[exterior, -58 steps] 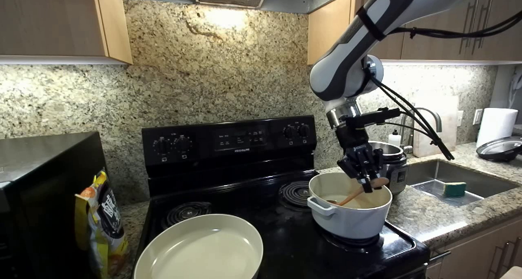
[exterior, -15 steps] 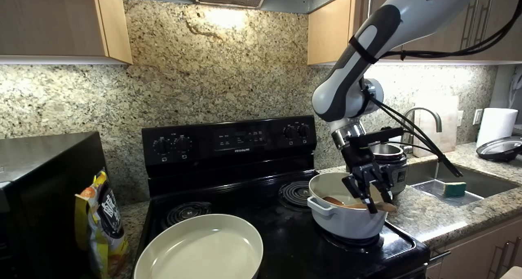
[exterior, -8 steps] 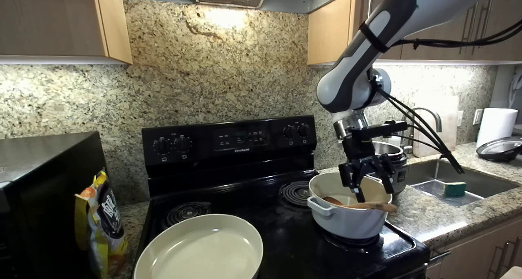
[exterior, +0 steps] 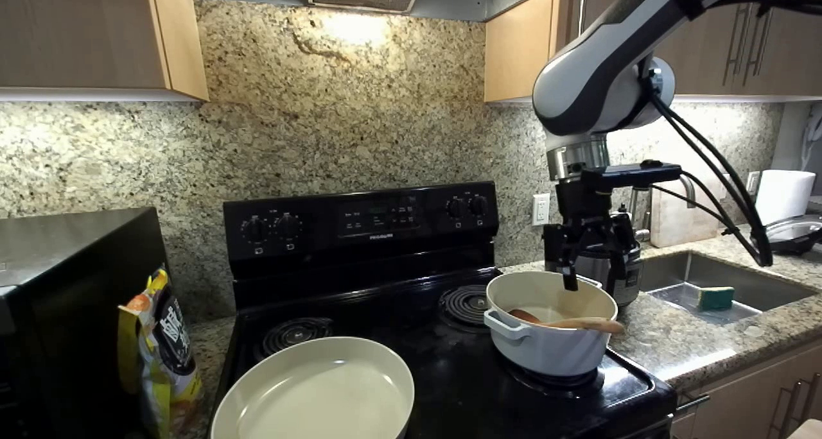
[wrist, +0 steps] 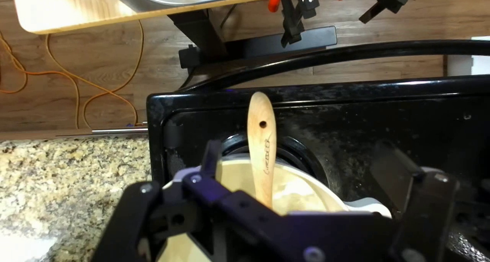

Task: Pick up the cooking stick and stir in the pot

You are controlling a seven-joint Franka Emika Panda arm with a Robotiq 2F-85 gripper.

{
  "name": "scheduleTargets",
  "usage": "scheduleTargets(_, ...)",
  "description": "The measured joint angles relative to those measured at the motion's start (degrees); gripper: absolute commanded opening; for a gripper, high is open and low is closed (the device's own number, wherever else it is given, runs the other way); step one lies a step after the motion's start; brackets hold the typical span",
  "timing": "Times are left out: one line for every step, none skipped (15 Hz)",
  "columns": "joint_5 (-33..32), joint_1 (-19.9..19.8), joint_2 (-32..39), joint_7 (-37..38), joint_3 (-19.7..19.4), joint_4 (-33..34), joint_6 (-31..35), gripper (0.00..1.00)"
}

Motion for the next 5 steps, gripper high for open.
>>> scheduleTargets(0.0,0.0,-2.2,0.0,0.3,-1.0,0.0,1.00)
scheduleTargets(0.0,0.0,-3.9,0.0,0.6,-1.7,0.0,1.00)
scheduleTargets(0.0,0.0,-5.1,0.0,0.9,-2.3,0.0,1.00)
scheduleTargets(0.0,0.0,-5.7,0.0,1.0,-2.6,0.0,1.00)
scheduleTargets(0.0,0.0,-5.8,0.0,1.1,-2.7,0.0,1.00)
